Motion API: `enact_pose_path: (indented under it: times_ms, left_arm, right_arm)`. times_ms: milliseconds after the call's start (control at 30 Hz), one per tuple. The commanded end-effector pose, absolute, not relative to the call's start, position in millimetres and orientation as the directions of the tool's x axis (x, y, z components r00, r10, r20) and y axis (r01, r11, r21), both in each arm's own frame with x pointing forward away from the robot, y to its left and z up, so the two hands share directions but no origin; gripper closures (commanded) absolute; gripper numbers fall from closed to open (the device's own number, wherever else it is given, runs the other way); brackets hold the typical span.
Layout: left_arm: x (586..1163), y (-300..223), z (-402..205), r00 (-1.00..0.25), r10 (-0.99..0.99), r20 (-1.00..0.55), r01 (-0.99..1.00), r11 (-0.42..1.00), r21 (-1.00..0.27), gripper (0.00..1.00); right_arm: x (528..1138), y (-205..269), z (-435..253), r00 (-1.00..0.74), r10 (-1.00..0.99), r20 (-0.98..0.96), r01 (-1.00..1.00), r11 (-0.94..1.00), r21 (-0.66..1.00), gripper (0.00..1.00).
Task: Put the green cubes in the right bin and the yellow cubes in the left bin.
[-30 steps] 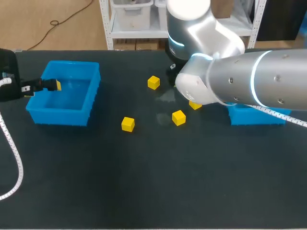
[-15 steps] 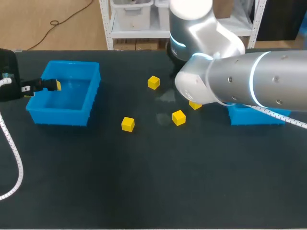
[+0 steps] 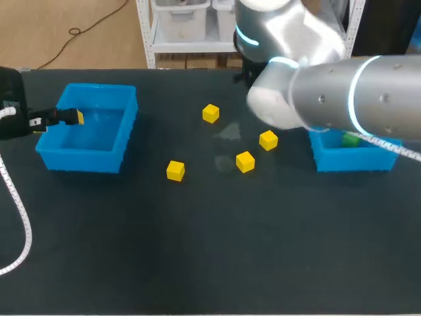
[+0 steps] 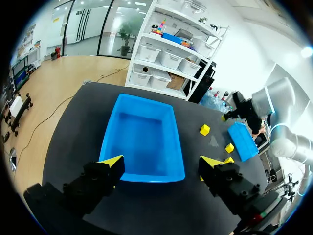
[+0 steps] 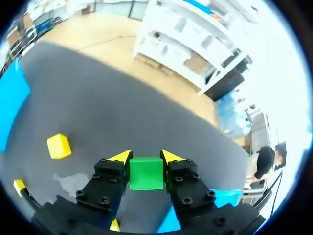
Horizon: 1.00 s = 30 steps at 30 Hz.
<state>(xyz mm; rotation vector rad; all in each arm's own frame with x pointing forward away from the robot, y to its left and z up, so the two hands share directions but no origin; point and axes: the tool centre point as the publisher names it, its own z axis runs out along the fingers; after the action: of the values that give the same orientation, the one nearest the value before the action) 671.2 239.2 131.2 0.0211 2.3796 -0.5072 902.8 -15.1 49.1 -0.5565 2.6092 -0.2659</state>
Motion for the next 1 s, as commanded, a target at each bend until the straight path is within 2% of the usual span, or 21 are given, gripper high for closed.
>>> enact_pose_path:
  times_ms: [33,233,600,1000]
  left_arm:
    - [672,236,132,-0.761,-0.121,-0.637,0.141,0.928,-0.345,0.00]
    - [672,236,132,-0.761,-0.121,-0.637,0.141,0.928,-0.345,0.00]
    - [672,236,132,-0.761,-0.121,-0.637,0.141,0.928,-0.345,0.00]
    - [672,236,132,-0.761,-0.121,-0.637,0.141,0.928,-0.345,0.00]
  right_arm:
    - [869,-49,89,-0.756,-0.382,-0.532,-0.278,0.922,-0.268,1.00]
    - [865,-94,100,-0.777,-0.288,-0.560,-0.172,0.953,-0.251,1.00]
    - [850,-162,78,-0.848,-0.119,-0.517,-0.017,0.980,-0.199,1.00]
    - [844,-172,62,-0.859,-0.031,-0.511,0.035,0.992,-0.119,1.00]
